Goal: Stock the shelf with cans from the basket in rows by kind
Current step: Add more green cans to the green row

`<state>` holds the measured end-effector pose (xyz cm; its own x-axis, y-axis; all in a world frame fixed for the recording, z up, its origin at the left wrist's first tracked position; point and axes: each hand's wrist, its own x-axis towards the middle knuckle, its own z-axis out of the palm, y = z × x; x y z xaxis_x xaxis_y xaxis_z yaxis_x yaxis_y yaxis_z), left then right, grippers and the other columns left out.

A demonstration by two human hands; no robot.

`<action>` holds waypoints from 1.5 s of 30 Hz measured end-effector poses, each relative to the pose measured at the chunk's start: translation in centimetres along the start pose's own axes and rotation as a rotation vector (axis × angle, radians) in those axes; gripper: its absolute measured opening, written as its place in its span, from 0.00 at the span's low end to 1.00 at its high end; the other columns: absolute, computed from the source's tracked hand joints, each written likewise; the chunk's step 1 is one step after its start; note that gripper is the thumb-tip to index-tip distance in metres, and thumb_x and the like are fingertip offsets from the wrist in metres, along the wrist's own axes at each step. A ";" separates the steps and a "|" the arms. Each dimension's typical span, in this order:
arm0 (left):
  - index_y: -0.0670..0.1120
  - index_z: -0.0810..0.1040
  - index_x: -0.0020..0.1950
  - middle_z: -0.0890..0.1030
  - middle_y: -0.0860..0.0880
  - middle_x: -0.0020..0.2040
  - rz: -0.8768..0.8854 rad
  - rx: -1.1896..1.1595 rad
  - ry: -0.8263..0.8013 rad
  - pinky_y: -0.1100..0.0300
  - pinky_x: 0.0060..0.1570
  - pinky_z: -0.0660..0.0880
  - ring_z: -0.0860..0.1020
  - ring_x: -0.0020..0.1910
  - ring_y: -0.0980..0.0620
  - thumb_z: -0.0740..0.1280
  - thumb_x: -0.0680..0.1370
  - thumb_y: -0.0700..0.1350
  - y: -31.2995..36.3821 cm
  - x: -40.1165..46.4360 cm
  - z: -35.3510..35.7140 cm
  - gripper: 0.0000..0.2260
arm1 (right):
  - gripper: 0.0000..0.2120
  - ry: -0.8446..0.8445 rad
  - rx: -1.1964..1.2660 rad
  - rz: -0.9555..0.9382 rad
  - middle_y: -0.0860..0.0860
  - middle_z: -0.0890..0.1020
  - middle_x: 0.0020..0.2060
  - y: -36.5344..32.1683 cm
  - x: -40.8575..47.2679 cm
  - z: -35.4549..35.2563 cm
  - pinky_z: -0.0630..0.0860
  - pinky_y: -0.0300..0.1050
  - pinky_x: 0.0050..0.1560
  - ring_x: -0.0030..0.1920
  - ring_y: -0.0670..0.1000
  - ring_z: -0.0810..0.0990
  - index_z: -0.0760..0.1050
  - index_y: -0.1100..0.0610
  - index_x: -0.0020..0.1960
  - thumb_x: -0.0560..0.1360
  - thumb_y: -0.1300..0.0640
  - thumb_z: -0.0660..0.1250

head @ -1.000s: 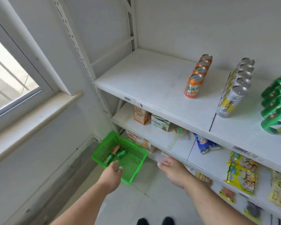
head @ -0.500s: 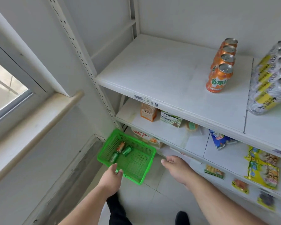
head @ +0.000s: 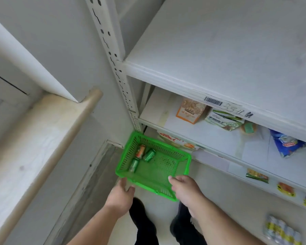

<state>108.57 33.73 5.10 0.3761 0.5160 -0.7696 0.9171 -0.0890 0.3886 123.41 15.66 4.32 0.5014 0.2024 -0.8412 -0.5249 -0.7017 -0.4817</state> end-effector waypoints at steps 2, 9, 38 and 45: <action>0.46 0.64 0.77 0.71 0.46 0.74 0.017 0.000 -0.010 0.59 0.64 0.68 0.71 0.72 0.47 0.62 0.82 0.48 -0.4 3.2 0.8 0.23 | 0.22 0.001 0.013 0.025 0.48 0.68 0.37 -0.5 3.5 1.9 0.61 0.48 0.39 0.36 0.51 0.64 0.61 0.48 0.37 0.66 0.33 0.66; 0.45 0.66 0.77 0.73 0.43 0.72 -0.035 0.057 0.030 0.56 0.66 0.70 0.74 0.69 0.44 0.65 0.80 0.52 -4.6 18.2 7.1 0.26 | 0.20 0.018 -0.081 0.084 0.51 0.69 0.28 2.2 20.0 7.3 0.60 0.45 0.34 0.28 0.52 0.64 0.68 0.53 0.35 0.74 0.43 0.73; 0.46 0.73 0.61 0.80 0.45 0.57 -0.201 0.404 0.192 0.51 0.53 0.79 0.81 0.57 0.42 0.77 0.68 0.48 -15.8 55.1 26.0 0.25 | 0.29 0.156 0.108 0.177 0.55 0.81 0.51 12.1 60.2 23.5 0.83 0.55 0.58 0.52 0.58 0.84 0.74 0.58 0.55 0.66 0.41 0.81; 0.49 0.73 0.53 0.83 0.47 0.51 -0.126 0.275 0.183 0.54 0.48 0.78 0.83 0.51 0.43 0.76 0.64 0.54 -12.8 47.1 21.7 0.22 | 0.42 0.202 -0.033 0.146 0.56 0.85 0.52 11.6 51.4 19.2 0.84 0.53 0.54 0.49 0.57 0.86 0.78 0.62 0.61 0.56 0.36 0.79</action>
<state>117.43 40.64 -47.12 0.2507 0.6794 -0.6896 0.9654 -0.2282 0.1261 129.93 31.03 -49.21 0.5511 -0.0406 -0.8335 -0.5808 -0.7358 -0.3482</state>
